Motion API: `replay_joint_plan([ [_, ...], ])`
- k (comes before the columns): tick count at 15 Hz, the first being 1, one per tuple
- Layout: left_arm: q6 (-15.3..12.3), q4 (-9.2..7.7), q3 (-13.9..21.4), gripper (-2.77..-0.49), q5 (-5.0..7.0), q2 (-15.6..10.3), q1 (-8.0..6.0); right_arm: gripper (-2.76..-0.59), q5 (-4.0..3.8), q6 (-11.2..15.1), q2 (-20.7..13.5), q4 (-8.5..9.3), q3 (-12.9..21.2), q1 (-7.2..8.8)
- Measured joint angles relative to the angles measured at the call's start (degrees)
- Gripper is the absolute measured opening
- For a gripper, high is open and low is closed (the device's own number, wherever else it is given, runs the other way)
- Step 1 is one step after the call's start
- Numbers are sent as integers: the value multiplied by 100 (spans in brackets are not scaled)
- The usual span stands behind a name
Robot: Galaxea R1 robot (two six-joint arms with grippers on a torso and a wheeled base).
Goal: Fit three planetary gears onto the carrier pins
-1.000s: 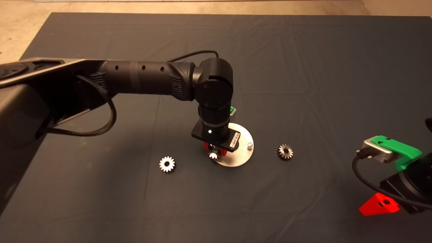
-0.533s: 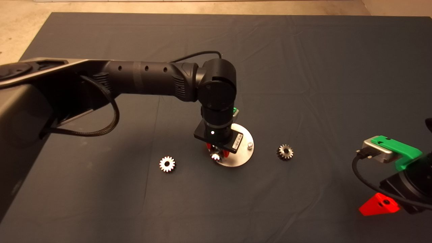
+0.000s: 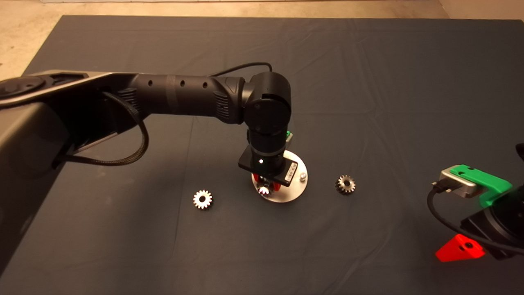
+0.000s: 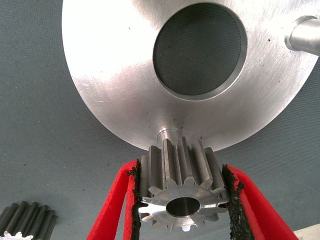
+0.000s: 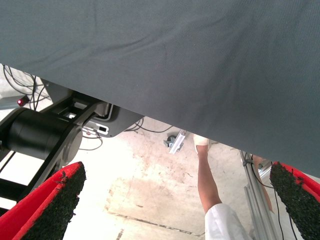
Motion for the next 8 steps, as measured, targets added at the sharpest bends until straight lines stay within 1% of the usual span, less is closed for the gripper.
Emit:
replay_joint_plan([
  [2,2,1,-61,-235,-2,-2,0,-61,1,0,0,0,0,0],
  [8,5,1,-91,-235,5,15,10,-61,1,0,0,-2,0,1],
])
